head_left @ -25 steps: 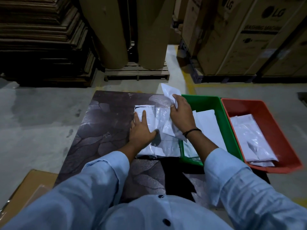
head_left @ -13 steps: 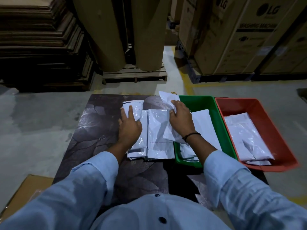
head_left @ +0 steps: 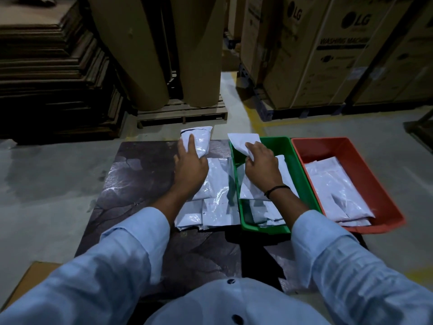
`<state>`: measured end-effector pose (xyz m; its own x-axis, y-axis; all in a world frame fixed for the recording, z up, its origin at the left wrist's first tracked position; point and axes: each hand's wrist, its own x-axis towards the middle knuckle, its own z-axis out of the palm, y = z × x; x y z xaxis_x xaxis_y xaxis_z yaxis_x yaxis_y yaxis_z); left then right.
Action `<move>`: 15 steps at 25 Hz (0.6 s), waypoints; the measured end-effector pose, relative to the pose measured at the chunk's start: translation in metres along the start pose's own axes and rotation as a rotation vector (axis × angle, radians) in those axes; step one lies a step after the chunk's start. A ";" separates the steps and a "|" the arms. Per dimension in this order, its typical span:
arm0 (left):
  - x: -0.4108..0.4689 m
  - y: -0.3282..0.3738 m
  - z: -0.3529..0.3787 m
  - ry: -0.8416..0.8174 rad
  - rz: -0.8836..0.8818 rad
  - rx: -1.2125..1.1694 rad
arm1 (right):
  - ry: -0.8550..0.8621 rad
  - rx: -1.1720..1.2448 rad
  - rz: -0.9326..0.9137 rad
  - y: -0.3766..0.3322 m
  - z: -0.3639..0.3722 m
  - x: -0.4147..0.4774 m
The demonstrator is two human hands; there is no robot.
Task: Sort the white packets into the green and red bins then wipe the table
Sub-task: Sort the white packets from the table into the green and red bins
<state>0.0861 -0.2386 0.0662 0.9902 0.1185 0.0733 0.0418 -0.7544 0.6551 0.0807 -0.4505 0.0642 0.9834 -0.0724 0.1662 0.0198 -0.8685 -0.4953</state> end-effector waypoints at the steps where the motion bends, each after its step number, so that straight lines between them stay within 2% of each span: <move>1: -0.002 0.012 0.006 -0.015 0.030 0.004 | 0.009 -0.010 0.008 0.006 -0.007 -0.001; 10: -0.027 0.123 0.078 -0.119 0.179 0.060 | 0.079 -0.056 0.147 0.097 -0.069 -0.021; 15: -0.044 0.174 0.125 -0.204 0.179 0.055 | 0.103 -0.062 0.209 0.165 -0.106 -0.026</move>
<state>0.0663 -0.4557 0.0828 0.9886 -0.1479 0.0277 -0.1345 -0.7862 0.6031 0.0396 -0.6440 0.0686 0.9413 -0.3005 0.1537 -0.1962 -0.8577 -0.4752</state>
